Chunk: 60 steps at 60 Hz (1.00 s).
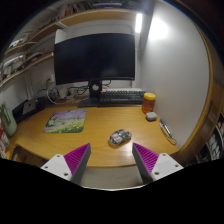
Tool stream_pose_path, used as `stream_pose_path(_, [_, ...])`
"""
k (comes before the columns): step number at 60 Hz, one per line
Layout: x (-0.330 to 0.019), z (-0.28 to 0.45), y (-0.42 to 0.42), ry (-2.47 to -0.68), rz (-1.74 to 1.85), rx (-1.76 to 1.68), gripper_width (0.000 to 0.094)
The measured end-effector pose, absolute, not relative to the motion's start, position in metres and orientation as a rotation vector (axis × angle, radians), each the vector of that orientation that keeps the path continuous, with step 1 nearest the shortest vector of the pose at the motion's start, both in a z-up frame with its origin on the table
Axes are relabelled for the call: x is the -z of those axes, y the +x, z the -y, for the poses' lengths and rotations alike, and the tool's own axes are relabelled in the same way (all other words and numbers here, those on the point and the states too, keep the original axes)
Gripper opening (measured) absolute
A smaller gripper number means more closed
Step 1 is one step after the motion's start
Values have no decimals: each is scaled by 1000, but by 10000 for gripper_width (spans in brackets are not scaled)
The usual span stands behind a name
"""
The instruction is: Arrange mouse
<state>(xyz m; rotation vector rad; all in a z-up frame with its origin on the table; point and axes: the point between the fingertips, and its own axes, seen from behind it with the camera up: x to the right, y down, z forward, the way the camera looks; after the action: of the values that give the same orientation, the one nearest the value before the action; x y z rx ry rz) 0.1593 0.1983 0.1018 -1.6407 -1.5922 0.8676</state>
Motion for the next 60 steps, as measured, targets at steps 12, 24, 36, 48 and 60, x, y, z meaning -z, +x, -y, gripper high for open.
stream_pose_path(12, [-67, -198, 116, -1642, 1587, -849, 862])
stream_pose_path(24, [-28, -215, 78, -1685, 1577, -797, 862])
stream_pose_path(36, [-3, -217, 46, -1713, 1588, -783, 865])
stream_pose_path(48, [3, -219, 17, -1722, 1580, -773, 872])
stream_pose_path(60, [5, -215, -11, -1723, 1594, -776, 870])
